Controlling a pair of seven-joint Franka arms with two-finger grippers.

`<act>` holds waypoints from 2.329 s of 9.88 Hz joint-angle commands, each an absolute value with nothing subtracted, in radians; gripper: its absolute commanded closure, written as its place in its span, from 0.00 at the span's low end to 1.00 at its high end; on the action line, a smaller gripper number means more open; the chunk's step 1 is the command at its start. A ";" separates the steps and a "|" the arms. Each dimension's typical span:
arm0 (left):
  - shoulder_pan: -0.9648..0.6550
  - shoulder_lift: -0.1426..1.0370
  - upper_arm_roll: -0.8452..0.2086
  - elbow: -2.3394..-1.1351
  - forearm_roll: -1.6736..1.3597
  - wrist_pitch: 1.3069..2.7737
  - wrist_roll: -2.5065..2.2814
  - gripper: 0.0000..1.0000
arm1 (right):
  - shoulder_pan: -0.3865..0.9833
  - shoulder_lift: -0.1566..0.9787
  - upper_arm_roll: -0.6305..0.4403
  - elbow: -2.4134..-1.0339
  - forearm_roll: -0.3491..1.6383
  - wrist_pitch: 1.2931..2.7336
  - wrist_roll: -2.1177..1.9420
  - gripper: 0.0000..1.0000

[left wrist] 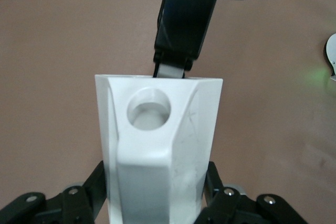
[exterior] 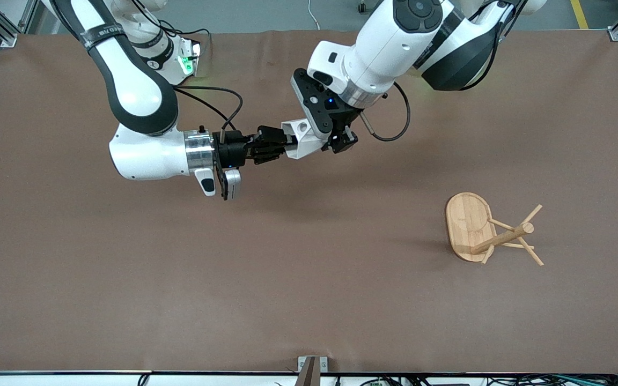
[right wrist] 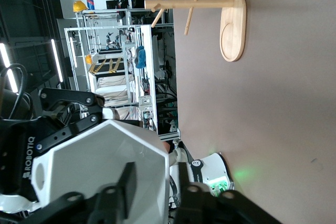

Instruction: Hang cup on rack

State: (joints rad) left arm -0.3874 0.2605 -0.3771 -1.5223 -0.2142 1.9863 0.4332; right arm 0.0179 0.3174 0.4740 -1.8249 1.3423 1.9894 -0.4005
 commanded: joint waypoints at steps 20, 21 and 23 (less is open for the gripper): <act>-0.005 0.341 -0.338 -1.652 -0.078 1.879 0.030 0.99 | -0.137 -0.040 -0.029 -1.529 0.028 1.578 0.034 0.00; -0.009 0.327 -0.307 -1.696 -0.109 1.935 0.052 0.99 | -0.129 -0.037 -0.031 -1.476 -0.006 1.519 0.047 0.00; -0.002 0.313 -0.281 -1.761 -0.133 2.003 0.122 0.99 | -0.127 -0.037 -0.035 -1.476 -0.006 1.509 0.133 0.00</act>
State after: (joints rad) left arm -0.0050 0.3430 -0.3006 -1.6721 -0.1126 1.9497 0.0801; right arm -0.1173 -0.0518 -0.0470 -1.4846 0.0142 1.5185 0.0642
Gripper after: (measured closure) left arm 0.251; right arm 0.000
